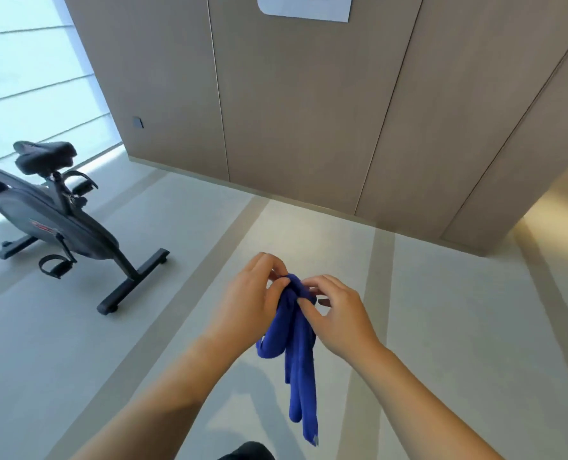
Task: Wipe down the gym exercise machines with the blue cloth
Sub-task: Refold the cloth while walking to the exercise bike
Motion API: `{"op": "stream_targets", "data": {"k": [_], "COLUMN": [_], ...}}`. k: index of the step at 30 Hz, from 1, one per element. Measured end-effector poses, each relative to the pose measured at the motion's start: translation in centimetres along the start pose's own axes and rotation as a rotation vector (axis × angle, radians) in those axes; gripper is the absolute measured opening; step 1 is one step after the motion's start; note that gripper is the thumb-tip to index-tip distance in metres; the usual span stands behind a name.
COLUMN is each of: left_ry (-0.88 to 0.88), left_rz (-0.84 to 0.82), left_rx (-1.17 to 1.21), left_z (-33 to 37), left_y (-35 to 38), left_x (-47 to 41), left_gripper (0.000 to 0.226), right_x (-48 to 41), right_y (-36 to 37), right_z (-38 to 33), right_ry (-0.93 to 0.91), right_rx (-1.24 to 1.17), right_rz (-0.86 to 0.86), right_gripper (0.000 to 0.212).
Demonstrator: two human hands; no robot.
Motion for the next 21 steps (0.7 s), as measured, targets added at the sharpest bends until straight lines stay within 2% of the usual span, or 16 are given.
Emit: {"op": "stream_targets", "data": {"k": [4, 10, 13, 17, 21], "left_ry": [-0.03, -0.018, -0.042, -0.115, -0.175], "left_rz": [0.006, -0.048, -0.06, 0.024, 0.072], "left_rx": [-0.014, -0.044, -0.047, -0.083, -0.116], "left_z": [-4.3, -11.1, -13.7, -17.7, -21.4], "left_y": [0.0, 1.2, 0.8, -2.2, -5.5], "left_x": [-8.2, -22.8, -30.3, -40.0, -47.3], "left_gripper": [0.019, 0.024, 0.021, 0.009, 0.007], "right_x": [-9.6, -26.0, -33.9, -44.3, -52.8], "right_y": [-0.3, 1.0, 2.6, 4.2, 7.3], "right_z": [2.6, 5.2, 6.1, 6.7, 6.8], "right_ry": [-0.019, -0.079, -0.032, -0.041, -0.063], "right_rx": [-0.032, -0.052, -0.083, -0.087, -0.149], "right_rz": [-0.006, 0.047, -0.01, -0.019, -0.065], "right_gripper": [0.027, 0.031, 0.03, 0.026, 0.019]}}
Point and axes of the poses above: each hand's wrist, its own x-axis away from the middle knuckle, its own y-axis out of the palm, z = x × y, the point moved 6 cm from there along -x, towards the middle knuckle, and after that the axes turned 1 degree about -y, right-handed, at the moved point
